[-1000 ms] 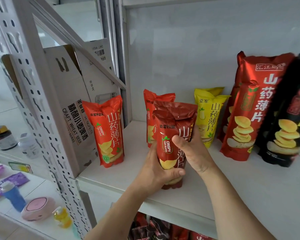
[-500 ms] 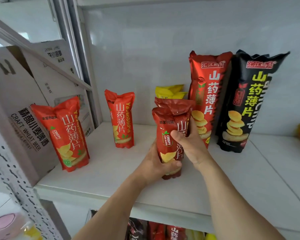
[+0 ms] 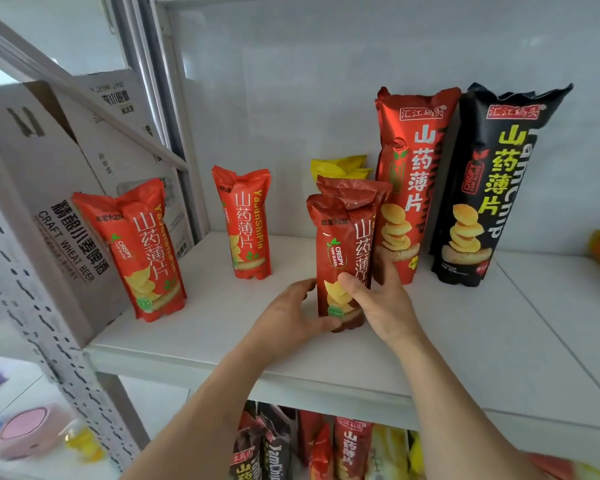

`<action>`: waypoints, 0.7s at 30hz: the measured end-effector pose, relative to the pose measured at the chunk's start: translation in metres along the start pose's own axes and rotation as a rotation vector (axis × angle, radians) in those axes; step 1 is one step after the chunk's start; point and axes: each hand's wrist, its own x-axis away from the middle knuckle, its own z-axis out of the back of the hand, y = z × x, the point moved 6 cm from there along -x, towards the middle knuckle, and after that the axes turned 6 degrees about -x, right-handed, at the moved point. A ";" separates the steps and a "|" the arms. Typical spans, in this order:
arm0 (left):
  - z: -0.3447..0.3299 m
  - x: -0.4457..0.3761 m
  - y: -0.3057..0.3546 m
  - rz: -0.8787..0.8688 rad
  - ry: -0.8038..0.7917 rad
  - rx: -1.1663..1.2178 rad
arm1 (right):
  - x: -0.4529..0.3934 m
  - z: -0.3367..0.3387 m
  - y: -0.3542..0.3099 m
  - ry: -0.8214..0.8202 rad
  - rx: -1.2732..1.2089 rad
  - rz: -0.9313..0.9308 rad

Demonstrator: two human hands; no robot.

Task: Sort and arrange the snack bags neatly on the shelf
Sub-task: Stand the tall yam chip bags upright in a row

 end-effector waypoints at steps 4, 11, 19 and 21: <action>0.017 0.015 -0.016 -0.001 0.013 -0.178 | 0.030 -0.007 0.004 0.060 0.209 -0.127; 0.079 0.050 -0.061 -0.110 0.320 -0.208 | 0.077 -0.044 0.000 0.312 0.679 -0.325; 0.143 0.084 -0.117 -0.054 0.947 -0.081 | 0.052 -0.148 -0.023 0.152 0.482 -0.212; 0.149 0.082 -0.130 0.029 0.945 0.056 | 0.035 -0.164 -0.023 0.157 0.432 -0.187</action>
